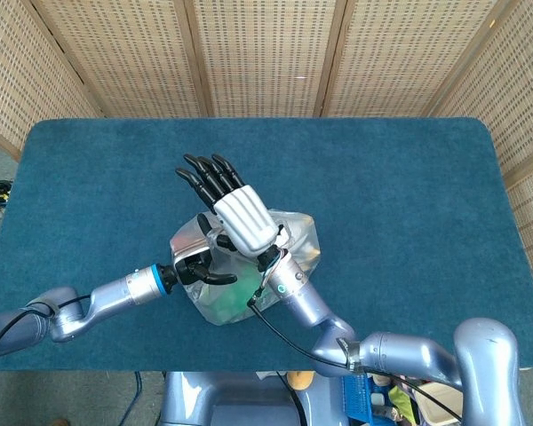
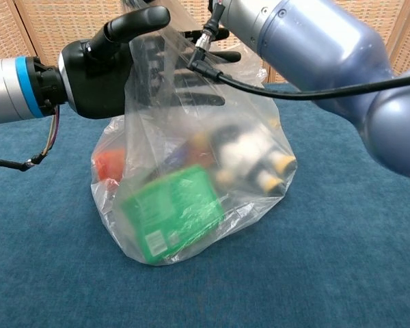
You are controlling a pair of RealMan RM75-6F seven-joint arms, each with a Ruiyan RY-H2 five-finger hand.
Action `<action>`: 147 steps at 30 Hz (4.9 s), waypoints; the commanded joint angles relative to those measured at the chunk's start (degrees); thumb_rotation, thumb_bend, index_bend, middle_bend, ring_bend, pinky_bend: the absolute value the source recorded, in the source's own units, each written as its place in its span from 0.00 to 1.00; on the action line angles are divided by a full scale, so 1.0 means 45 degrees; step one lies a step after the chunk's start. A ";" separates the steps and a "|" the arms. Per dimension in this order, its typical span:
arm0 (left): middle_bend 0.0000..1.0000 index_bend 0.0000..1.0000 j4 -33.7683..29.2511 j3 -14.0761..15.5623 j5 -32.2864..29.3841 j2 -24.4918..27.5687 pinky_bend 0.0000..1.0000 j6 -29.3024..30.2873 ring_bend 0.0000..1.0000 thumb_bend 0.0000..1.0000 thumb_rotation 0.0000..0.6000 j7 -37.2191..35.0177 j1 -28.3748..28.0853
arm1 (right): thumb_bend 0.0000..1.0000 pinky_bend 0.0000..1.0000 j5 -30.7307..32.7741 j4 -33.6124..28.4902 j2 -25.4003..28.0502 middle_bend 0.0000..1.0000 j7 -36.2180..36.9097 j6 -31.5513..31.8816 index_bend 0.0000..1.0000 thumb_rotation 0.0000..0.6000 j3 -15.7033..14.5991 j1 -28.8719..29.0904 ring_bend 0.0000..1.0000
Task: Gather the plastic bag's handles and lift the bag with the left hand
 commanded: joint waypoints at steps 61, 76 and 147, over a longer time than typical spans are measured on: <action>0.23 0.26 -0.0730 -0.0293 -0.0336 -0.0255 0.19 -0.0512 0.18 0.25 0.98 0.0208 -0.0765 | 0.00 0.00 0.3834 -0.5714 0.6283 0.00 -0.9588 -0.0111 0.00 1.00 -0.1977 0.0563 0.00; 0.23 0.26 -0.0850 -0.0391 -0.0242 -0.0074 0.19 -0.0276 0.18 0.25 0.98 0.0104 -0.0764 | 0.00 0.00 0.0734 -0.5696 0.9024 0.00 -0.7450 0.2271 0.00 1.00 -0.3377 -0.2513 0.00; 1.00 0.99 -0.7460 -0.3140 -0.1419 0.7446 0.90 0.0516 0.89 0.93 1.00 0.3374 0.1198 | 0.00 0.00 -0.3293 0.0892 0.4780 0.00 0.0524 0.6079 0.00 1.00 -0.5591 -1.0350 0.00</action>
